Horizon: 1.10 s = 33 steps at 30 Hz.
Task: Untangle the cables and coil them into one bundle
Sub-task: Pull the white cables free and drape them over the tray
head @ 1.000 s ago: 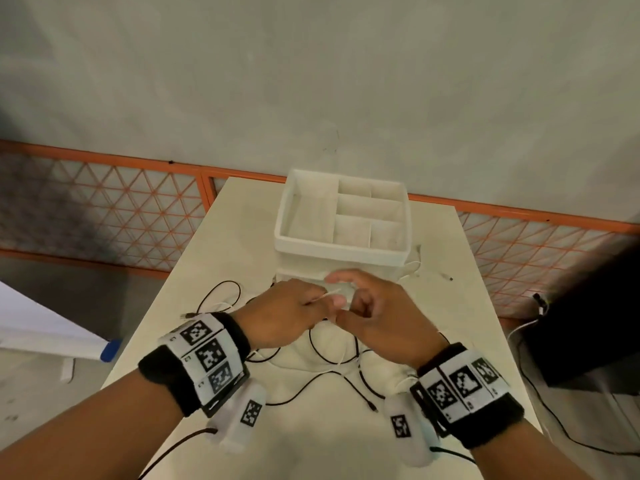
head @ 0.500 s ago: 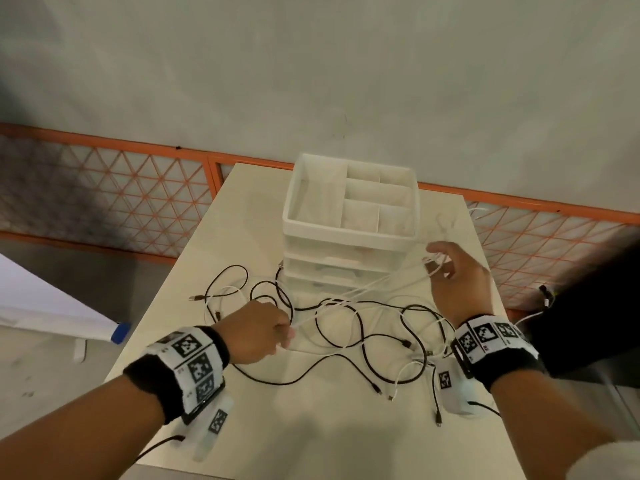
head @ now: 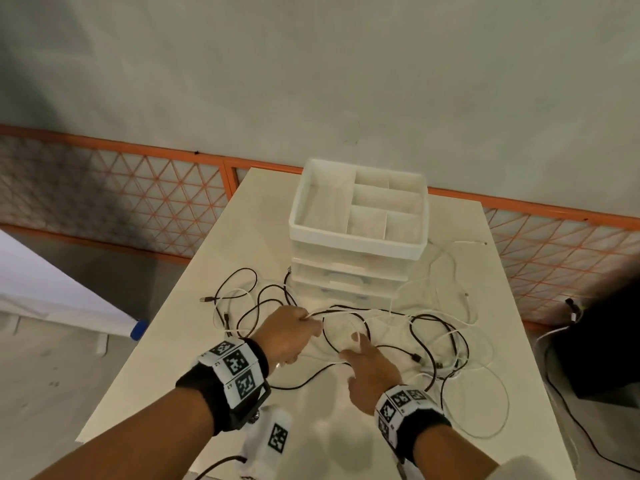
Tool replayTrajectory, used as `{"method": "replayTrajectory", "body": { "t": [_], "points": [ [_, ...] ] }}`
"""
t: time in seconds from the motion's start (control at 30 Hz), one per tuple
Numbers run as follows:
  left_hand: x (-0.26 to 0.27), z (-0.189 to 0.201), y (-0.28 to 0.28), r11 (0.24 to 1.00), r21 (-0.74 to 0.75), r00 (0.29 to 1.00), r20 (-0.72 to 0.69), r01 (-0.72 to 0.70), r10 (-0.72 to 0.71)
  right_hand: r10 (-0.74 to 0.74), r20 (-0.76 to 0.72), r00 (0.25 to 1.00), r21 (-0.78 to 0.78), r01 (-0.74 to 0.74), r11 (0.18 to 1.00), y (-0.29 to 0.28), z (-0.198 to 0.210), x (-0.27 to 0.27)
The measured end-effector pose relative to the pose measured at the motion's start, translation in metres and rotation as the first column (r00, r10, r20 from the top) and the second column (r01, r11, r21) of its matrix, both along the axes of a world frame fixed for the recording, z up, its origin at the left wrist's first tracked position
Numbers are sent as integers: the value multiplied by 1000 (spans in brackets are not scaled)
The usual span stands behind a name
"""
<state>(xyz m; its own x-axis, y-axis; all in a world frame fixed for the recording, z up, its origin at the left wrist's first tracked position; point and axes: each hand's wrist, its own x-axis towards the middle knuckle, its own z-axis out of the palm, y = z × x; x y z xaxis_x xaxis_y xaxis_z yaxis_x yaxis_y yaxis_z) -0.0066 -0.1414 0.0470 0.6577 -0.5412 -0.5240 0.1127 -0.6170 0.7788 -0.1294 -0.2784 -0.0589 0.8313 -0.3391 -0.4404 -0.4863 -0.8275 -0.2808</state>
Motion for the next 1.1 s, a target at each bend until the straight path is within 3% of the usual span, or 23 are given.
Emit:
{"method": "replayTrajectory", "body": {
  "t": [0.1, 0.2, 0.33, 0.47, 0.57, 0.7, 0.73, 0.87, 0.9, 0.93, 1.0, 1.1],
  "points": [
    [-2, 3, 0, 999, -18, 996, 77, -42, 43, -32, 105, 994, -53, 38, 998, -2, 10, 4],
    [6, 5, 0, 994, -67, 976, 195, -87, 98, -5, 389, 921, 43, -13, 999, -14, 39, 5],
    [7, 7, -9, 974, -219, 992, 106, -50, 74, 15, 746, 666, 64, -95, 993, -32, 105, 11],
    [12, 2, -17, 982, -174, 985, 141, -72, 97, -83, 895, 438, 38, 111, 993, -55, 164, 17],
    [30, -6, -12, 983, -118, 985, 86, -138, 148, -160, 935, 317, 63, 294, 954, -73, 188, 12],
    [50, -9, 8, 974, -124, 980, -78, -191, 182, -349, 916, 195, 225, 470, 853, -93, 211, 2],
    [54, -6, 12, 968, -141, 973, -129, -209, 191, -382, 903, 198, 246, 492, 835, -93, 211, 1],
    [68, 16, 21, 924, -283, 934, -317, -259, 165, -489, 811, 322, 294, 497, 816, -75, 187, 3],
    [71, 21, 22, 919, -309, 935, -324, -247, 142, -510, 800, 317, 334, 470, 817, -69, 183, 6],
    [75, 23, 24, 916, -327, 939, -320, -232, 124, -540, 793, 281, 394, 440, 807, -63, 184, 8],
    [81, 22, 28, 928, -321, 962, -250, -186, 107, -602, 790, 116, 520, 393, 758, -58, 195, 13],
    [89, 7, 38, 991, -130, 998, 40, -38, 44, -606, 787, -118, 601, 371, 708, -59, 214, 17]
  ]
}}
